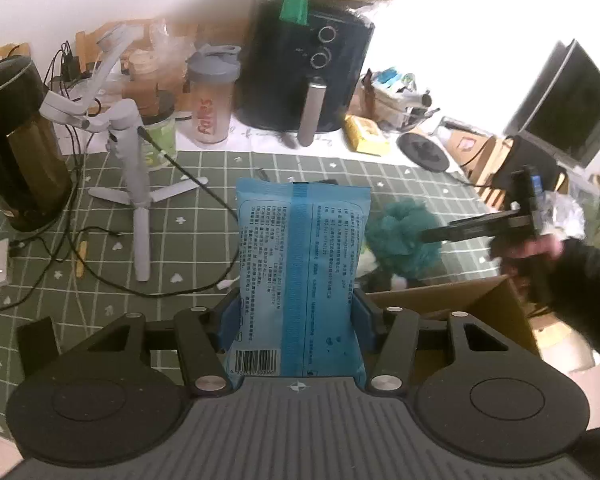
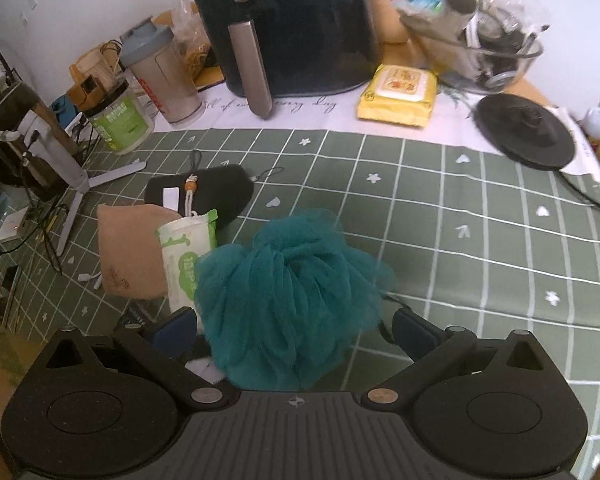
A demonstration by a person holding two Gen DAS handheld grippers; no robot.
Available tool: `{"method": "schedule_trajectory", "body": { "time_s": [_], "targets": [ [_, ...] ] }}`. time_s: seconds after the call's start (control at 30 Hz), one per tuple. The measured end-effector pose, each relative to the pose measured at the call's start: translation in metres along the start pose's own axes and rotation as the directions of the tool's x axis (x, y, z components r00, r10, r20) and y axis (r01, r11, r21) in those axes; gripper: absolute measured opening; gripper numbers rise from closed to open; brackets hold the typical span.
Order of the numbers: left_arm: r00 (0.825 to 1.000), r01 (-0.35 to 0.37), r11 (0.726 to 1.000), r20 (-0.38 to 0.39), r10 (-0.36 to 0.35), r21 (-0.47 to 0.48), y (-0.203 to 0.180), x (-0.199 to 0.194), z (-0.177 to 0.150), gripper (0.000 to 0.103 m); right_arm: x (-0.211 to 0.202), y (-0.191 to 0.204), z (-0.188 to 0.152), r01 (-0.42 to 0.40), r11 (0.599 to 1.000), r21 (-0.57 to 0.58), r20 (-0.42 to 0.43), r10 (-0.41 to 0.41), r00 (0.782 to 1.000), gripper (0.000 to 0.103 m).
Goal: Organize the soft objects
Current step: 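Carry the blue packet to the box with the left gripper while the right grasps the teal sponge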
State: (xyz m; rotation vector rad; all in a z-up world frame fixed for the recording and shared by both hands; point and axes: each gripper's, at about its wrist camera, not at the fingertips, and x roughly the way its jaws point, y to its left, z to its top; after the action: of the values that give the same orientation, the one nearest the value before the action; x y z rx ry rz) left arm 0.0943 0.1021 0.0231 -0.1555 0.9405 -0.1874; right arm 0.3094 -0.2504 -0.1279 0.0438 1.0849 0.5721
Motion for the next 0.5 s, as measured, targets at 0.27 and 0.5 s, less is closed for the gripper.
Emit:
{"method": "schedule_trajectory", "body": {
  "time_s": [0.27,0.5],
  "targets": [
    [0.999,0.048,0.999,0.014,-0.048,-0.002,-0.013,-0.002,-0.003,0.055,0.048,-0.001,0.01,-0.051,0.998,0.023,-0.053,0.052,0.997,0.102],
    [0.998,0.061,0.998,0.004,-0.061,0.006,-0.02,-0.001,-0.003,0.055,0.059,0.005,0.005,-0.048,0.999,0.014,-0.056,0.049,0.997,0.078]
  ]
}}
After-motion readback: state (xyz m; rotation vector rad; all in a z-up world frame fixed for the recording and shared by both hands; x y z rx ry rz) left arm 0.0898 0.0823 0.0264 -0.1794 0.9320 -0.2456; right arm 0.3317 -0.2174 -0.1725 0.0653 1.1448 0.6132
